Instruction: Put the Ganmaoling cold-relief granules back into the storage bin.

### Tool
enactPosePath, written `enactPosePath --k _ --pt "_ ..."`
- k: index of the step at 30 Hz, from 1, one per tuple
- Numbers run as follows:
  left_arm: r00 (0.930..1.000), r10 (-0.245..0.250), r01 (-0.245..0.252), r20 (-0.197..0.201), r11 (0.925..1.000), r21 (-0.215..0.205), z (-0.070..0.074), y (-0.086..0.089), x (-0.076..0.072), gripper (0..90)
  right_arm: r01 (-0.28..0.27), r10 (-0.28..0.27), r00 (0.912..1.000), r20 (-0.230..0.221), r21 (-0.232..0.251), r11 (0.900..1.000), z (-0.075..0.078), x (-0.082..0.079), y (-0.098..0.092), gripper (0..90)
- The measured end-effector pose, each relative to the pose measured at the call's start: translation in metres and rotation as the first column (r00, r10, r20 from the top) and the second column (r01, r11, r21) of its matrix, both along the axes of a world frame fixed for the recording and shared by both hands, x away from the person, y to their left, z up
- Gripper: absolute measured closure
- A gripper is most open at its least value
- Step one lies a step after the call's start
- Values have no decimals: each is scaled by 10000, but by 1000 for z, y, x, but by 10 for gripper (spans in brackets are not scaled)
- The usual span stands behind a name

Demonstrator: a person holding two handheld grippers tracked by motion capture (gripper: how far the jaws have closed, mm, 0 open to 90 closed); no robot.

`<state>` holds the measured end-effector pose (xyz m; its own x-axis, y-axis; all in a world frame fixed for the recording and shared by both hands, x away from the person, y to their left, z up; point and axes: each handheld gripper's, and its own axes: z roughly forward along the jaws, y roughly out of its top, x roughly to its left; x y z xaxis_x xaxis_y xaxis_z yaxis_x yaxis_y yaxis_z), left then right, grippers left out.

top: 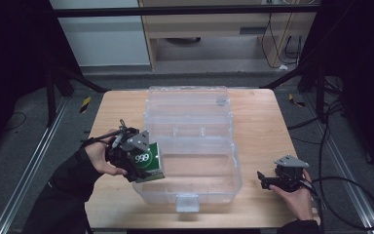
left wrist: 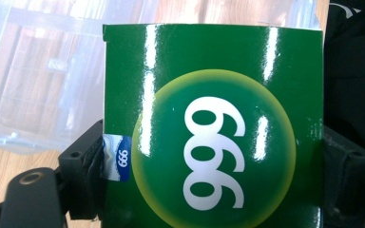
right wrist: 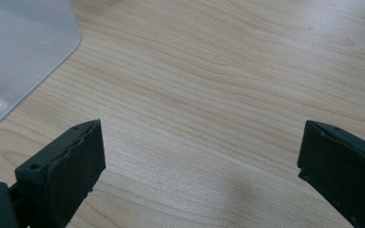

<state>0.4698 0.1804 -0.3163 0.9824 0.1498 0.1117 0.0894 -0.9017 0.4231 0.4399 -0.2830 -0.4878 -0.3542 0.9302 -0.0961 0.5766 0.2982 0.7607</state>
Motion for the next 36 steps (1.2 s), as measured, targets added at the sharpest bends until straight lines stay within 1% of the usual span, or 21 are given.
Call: enactPosePath --k 6,8,11,15,20,22,23,24,25,27,33,36 --pt "9999 -96 96 -87 10000 -5 -6 -7 1 150 -40 40 10000 8 -26 10000 0 0 0 23" --pt "9998 -154 155 -105 9998 96 -8 -8 2 150 -34 34 10000 -8 -22 10000 -1 0 0 23" --pt "9998 -119 120 -160 9999 83 -13 -11 3 150 9 -9 10000 -64 56 10000 -2 0 -1 23" --pt "9997 -129 131 -222 9999 88 -19 -13 3 150 7 -7 10000 -49 40 10000 -2 0 -1 23" --pt "9993 -179 184 -321 9997 147 -27 -13 4 150 -21 22 10000 -65 42 10000 -2 0 -1 23" --pt "9990 -135 141 -419 9998 126 -31 -13 4 150 -43 43 10000 -39 -8 10000 -3 0 -1 23" --pt "9989 -131 138 -446 9998 155 -33 -14 5 150 -10 10 10000 -68 -9 10000 -3 0 -1 23" --pt "9992 -73 84 -401 9996 271 -34 -14 5 150 -10 10 10000 -73 -25 10000 -3 0 -1 23" --pt "9989 -133 143 -458 9997 206 -36 -14 5 149 -8 8 10000 -74 -6 10000 -3 0 -1 23" --pt "9986 -101 111 -525 9997 204 -40 -15 5 149 -10 10 10000 -73 -8 10000 -3 0 -1 23" --pt "9983 -144 162 -566 9994 313 -48 -15 7 149 -72 71 9999 -90 -91 9999 -4 0 -1 23" --pt "9979 -106 123 -633 9996 263 -53 -14 7 149 -94 93 9999 -115 -100 9999 -4 0 0 23"
